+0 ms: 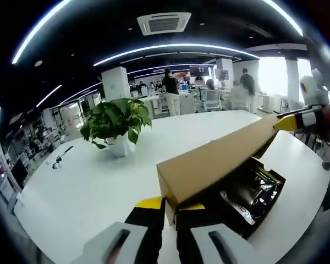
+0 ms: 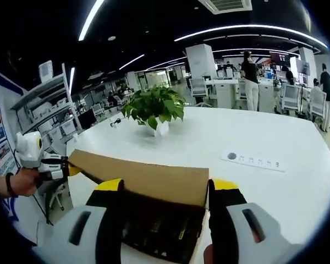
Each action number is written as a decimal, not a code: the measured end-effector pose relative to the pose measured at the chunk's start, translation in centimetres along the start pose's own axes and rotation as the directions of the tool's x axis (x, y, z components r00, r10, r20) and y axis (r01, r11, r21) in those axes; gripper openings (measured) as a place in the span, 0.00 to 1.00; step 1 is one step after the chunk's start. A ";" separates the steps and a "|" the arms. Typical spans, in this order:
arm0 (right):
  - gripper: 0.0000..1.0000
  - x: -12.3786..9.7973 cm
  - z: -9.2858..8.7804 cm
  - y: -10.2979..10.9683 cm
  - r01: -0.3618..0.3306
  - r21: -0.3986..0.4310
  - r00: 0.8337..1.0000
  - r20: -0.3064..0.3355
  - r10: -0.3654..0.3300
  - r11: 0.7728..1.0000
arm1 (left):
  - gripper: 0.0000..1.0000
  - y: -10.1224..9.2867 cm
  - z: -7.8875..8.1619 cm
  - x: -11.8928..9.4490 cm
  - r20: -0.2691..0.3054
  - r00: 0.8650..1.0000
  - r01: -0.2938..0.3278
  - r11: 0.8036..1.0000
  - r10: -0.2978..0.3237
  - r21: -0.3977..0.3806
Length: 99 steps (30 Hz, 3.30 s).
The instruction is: Operate the shoe box by opening the lid, removing the specified soft item, and placing it in the target area until the item is outside and the box remains undamaged.
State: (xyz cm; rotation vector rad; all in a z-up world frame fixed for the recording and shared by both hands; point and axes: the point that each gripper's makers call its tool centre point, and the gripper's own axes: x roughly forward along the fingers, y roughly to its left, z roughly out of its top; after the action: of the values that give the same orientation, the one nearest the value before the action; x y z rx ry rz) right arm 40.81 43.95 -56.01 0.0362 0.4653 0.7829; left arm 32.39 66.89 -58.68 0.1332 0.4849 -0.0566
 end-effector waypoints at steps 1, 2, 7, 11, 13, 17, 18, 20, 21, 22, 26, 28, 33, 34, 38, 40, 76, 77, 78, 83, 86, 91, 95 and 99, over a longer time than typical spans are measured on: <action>0.58 -0.1 0.0 0.1 -0.011 -0.003 1.000 0.001 0.011 1.000 | 0.06 0.0 0.0 0.0 0.000 1.000 0.001 1.000 -0.001 -0.002; 0.58 -0.1 0.0 0.0 -0.020 -0.011 1.000 0.000 0.020 1.000 | 0.06 0.1 0.1 0.1 -0.001 1.000 0.002 1.000 -0.002 -0.005; 0.57 0.0 0.0 -0.2 -0.064 -0.054 0.998 -0.007 0.063 0.997 | 0.06 0.2 0.2 0.2 -0.003 1.000 0.005 1.000 -0.005 -0.009; 0.57 0.0 -0.1 0.0 -0.088 -0.084 0.996 -0.012 0.088 0.993 | 0.05 0.4 0.4 0.5 -0.006 1.000 0.011 1.000 -0.011 -0.010; 0.57 0.0 -0.2 -0.1 -0.094 -0.107 0.996 -0.016 0.093 0.990 | 0.05 0.5 0.5 0.7 -0.007 1.000 0.013 1.000 -0.013 -0.011; 0.53 0.3 -0.1 -0.7 -0.081 -0.145 0.997 -0.020 0.079 0.986 | 0.05 0.6 0.8 1.0 -0.009 1.000 0.014 1.000 -0.014 -0.017; 0.50 0.4 -0.1 -1.0 -0.075 -0.151 0.997 -0.021 0.073 0.986 | 0.05 0.6 0.8 1.1 -0.010 1.000 0.015 1.000 -0.015 -0.019; 0.44 0.6 -0.2 -1.5 -0.058 -0.155 0.998 -0.027 0.055 0.986 | 0.05 0.7 0.9 1.3 -0.009 1.000 0.015 1.000 -0.015 -0.023; 0.41 0.8 -0.3 -2.0 -0.043 -0.155 0.999 -0.032 0.038 0.987 | 0.05 0.7 1.0 1.3 -0.009 1.000 0.015 1.000 -0.015 -0.023; 0.39 0.9 -0.4 -2.2 -0.036 -0.159 0.999 -0.034 0.031 0.987 | 0.05 0.8 1.0 1.4 -0.009 1.000 0.015 1.000 -0.016 -0.026; 0.24 1.3 -0.8 -3.8 0.020 -0.163 0.999 -0.046 -0.028 0.986 | 0.05 0.9 1.2 1.6 -0.006 1.000 0.016 0.999 -0.016 -0.038; 0.12 1.4 -0.9 -5.3 0.075 -0.121 0.996 -0.048 -0.081 0.990 | 0.05 1.0 1.2 1.8 -0.005 1.000 0.015 0.999 -0.015 -0.043; 0.03 2.0 -1.3 -6.0 0.069 -0.073 0.996 -0.057 -0.073 0.995 | 0.05 1.2 1.4 2.1 0.005 1.000 0.014 0.999 -0.014 -0.049; 0.03 2.1 -1.3 -5.9 0.071 -0.085 0.995 -0.058 -0.076 0.994 | 0.05 1.3 1.5 2.2 0.008 1.000 0.015 0.999 -0.014 -0.051; 0.02 2.4 -1.2 -6.2 0.087 -0.071 0.995 -0.051 -0.091 0.994 | 0.05 1.5 1.6 2.4 0.015 1.000 0.015 0.998 -0.015 -0.062; 0.02 2.7 -1.2 -6.4 0.089 -0.069 0.994 -0.052 -0.093 0.994 | 0.05 1.6 1.7 2.6 0.017 1.000 0.014 0.998 -0.013 -0.061; 0.00 6.8 -5.3 -9.1 0.065 -0.063 0.981 -0.181 -0.076 0.996 | 0.02 1.8 -3.1 6.1 -0.106 0.993 0.036 0.991 -0.050 -0.131; 0.00 6.8 -5.5 -9.0 0.065 -0.061 0.980 -0.184 -0.076 0.996 | 0.02 1.8 -3.1 6.2 -0.107 0.993 0.035 0.991 -0.049 -0.131; 0.00 6.8 -5.6 -9.1 0.066 -0.059 0.980 -0.186 -0.076 0.996 | 0.02 1.8 -3.1 6.3 -0.109 0.993 0.035 0.991 -0.049 -0.131; 0.00 7.3 -6.1 -9.4 0.067 -0.044 0.978 -0.196 -0.074 0.997 | 0.02 1.9 -3.4 6.8 -0.118 0.992 0.036 0.990 -0.052 -0.134; 0.00 7.6 -6.0 -9.5 0.065 -0.033 0.979 -0.194 -0.070 0.997 | 0.02 2.0 -3.4 7.1 -0.121 0.991 0.035 0.991 -0.051 -0.132; 0.00 8.3 -5.9 -9.8 0.066 -0.014 0.980 -0.189 -0.067 0.998 | 0.02 2.3 -3.2 7.8 -0.124 0.991 0.030 0.990 -0.047 -0.135; 0.00 8.6 -5.9 -10.0 0.067 -0.007 0.980 -0.189 -0.067 0.998 | 0.02 2.5 -3.1 8.4 -0.128 0.991 0.027 0.991 -0.045 -0.134; 0.00 8.9 -5.9 -10.1 0.066 -0.004 0.979 -0.191 -0.065 0.998 | 0.02 2.7 -3.1 8.8 -0.130 0.991 0.027 0.991 -0.045 -0.133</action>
State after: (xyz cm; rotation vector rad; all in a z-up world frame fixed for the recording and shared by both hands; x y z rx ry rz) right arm 50.57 42.05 -66.83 -0.0521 0.6467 0.7241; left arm 38.93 69.80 -65.22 -0.0005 0.6222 -0.0515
